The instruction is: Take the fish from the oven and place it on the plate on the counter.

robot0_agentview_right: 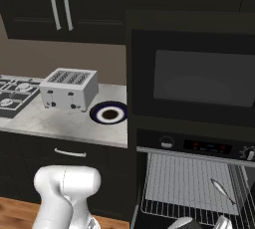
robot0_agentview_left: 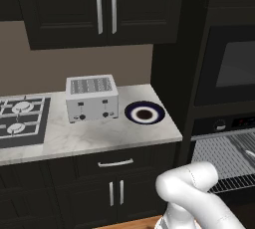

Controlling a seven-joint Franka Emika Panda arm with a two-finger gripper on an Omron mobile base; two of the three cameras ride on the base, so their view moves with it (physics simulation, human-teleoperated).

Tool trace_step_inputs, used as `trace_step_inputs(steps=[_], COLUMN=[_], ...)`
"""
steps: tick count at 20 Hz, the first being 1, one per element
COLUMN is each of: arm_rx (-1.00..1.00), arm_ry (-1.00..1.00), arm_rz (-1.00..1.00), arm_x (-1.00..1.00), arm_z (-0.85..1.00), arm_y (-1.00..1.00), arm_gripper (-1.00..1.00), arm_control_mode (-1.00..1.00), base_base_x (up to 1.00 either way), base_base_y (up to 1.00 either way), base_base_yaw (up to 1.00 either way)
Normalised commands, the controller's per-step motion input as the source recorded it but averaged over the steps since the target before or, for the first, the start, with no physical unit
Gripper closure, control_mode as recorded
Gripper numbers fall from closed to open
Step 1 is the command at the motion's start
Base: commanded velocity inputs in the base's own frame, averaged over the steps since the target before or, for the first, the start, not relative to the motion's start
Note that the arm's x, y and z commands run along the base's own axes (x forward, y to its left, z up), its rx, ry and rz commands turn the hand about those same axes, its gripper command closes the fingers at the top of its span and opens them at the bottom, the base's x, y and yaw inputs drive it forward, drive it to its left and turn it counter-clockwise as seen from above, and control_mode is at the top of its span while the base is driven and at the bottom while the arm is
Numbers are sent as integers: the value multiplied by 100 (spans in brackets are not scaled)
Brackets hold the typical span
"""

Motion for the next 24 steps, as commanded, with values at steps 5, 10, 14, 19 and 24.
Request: trace_step_inputs(steps=[5,10,14,19,24], arm_rx=[-8,-10,-2,-4,-10], arm_ry=[5,22,27,26,3], arm_rz=[1,0,0,0,10], arm_x=[16,22,27,22,9], arm_z=[80,44,9,1,10], arm_y=[4,5,0,0,2], arm_gripper=[100,100,100,100,100], arm_control_mode=[-100,-100,-100,-100,-100], base_base_x=[0,0,0,0,0], base_base_y=[0,0,0,0,0], base_base_yaw=[0,0,0,0,0])
